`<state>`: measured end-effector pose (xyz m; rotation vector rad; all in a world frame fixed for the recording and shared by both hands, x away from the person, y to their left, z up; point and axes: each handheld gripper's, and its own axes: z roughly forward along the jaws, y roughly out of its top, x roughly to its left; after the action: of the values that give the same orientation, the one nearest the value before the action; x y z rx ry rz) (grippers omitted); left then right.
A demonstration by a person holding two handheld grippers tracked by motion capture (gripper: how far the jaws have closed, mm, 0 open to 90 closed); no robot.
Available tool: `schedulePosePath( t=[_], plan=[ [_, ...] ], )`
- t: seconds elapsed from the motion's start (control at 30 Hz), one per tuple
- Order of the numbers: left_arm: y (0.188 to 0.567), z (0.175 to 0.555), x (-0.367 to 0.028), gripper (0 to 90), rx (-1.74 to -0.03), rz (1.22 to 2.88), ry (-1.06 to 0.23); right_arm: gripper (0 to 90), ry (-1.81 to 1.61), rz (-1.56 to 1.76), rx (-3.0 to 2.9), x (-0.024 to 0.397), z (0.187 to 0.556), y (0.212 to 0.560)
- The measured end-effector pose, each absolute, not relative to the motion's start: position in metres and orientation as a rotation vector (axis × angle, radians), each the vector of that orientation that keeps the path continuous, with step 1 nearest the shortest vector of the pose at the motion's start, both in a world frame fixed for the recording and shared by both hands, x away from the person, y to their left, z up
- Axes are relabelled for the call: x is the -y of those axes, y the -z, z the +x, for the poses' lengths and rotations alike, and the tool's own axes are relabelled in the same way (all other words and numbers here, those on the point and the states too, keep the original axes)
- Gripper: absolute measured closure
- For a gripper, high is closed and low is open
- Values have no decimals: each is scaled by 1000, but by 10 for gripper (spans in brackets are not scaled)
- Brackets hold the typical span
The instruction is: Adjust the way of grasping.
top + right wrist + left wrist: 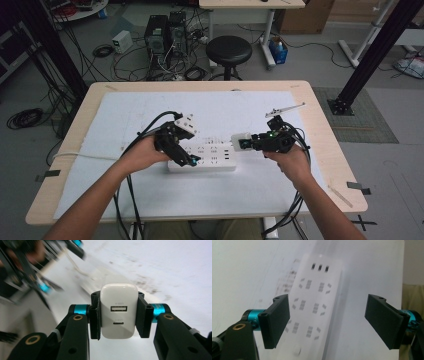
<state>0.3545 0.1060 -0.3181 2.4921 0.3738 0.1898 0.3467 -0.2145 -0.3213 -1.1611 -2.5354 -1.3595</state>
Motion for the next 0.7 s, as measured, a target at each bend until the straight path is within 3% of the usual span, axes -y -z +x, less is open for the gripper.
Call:
schedulePosePath(
  t=[0.33, 0.7],
  plan=[
    [309, 363, -157, 202, -485, 2622, -214, 622, 1131, -912, 2945, 215, 346, 300],
    [302, 361, -187, 202, -391, 2772, -242, 622, 518, -719, 3269, 216, 352, 283]
  ],
)
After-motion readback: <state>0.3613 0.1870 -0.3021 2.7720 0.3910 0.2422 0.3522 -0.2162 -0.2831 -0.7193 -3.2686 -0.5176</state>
